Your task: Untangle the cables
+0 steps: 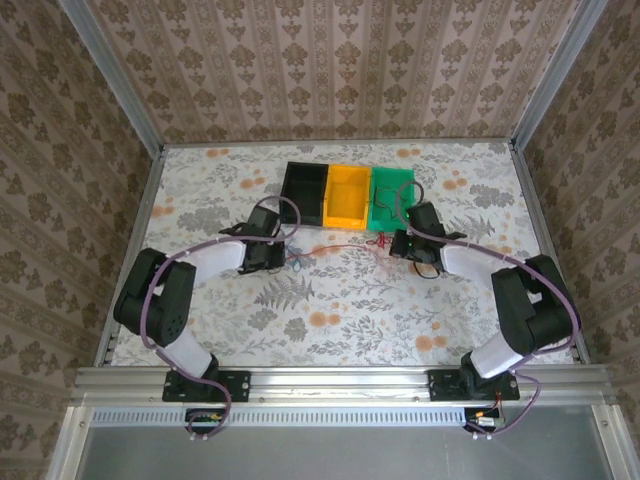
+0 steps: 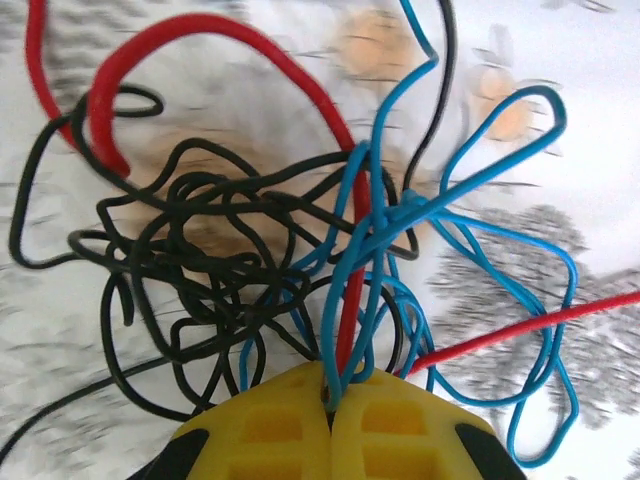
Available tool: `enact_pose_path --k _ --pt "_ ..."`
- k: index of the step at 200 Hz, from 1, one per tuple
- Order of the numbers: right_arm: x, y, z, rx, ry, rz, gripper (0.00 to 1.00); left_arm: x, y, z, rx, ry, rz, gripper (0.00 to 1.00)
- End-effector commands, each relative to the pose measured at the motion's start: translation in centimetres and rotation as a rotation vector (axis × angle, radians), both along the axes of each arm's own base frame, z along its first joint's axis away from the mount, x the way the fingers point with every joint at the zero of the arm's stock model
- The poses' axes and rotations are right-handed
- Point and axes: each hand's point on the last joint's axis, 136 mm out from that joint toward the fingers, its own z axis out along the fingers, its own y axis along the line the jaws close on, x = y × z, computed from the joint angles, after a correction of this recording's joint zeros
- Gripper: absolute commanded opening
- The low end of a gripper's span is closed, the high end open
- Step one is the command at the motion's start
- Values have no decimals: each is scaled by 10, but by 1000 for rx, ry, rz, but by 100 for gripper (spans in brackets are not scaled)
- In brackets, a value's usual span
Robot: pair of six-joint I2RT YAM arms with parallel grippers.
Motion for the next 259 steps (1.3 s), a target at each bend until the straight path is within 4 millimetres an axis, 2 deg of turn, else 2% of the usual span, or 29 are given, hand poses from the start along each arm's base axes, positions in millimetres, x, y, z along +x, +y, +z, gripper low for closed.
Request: enact_pose_path --k 1,13,23,38,51,69,73,82,102,106,116,126,143,168,171,201,223,259 --pt "-3 -32 11 -86 -36 -142 0 -17 71 -6 207 47 218 0" --pt "-7 -46 14 -131 -37 -192 0 -18 81 -1 225 36 254 0" --pt "-9 -55 17 -151 -46 -228 0 -17 82 4 229 23 251 0" --pt "-11 -59 22 -153 -69 -246 0 -8 60 8 145 -9 160 0" --pt "-6 -50 25 -119 -95 -200 0 -2 32 14 67 -40 46 0" --pt "1 -22 33 -24 -142 -83 1 3 -5 26 -36 -81 -96 0" --pt "2 -14 36 -2 -155 -51 1 -2 -20 28 -61 -87 -147 0" --pt "4 4 42 43 -183 27 1 -1 -33 35 -100 -103 -187 8" --pt "-2 48 55 89 -241 223 2 4 -43 47 -144 -136 -194 42" --pt "-4 55 69 95 -281 260 2 6 -43 49 -146 -146 -188 50" --pt "-9 70 76 88 -301 331 2 9 -41 58 -146 -177 -170 63" --pt "-12 81 82 101 -314 389 2 13 -39 67 -144 -210 -153 67" --pt "-16 98 93 142 -333 464 3 15 -40 86 -169 -270 -162 69" --pt "-26 123 107 223 -342 598 4 11 -58 106 -268 -299 -254 73" --pt "-26 127 98 229 -313 612 4 10 -61 107 -282 -295 -266 74" --pt "-34 152 73 293 -189 724 5 0 -96 112 -423 -236 -397 75" --pt "-34 163 60 317 -149 750 5 -8 -121 111 -483 -184 -492 74" --pt "-26 169 39 317 -87 766 5 -6 -139 84 -466 -95 -535 67"
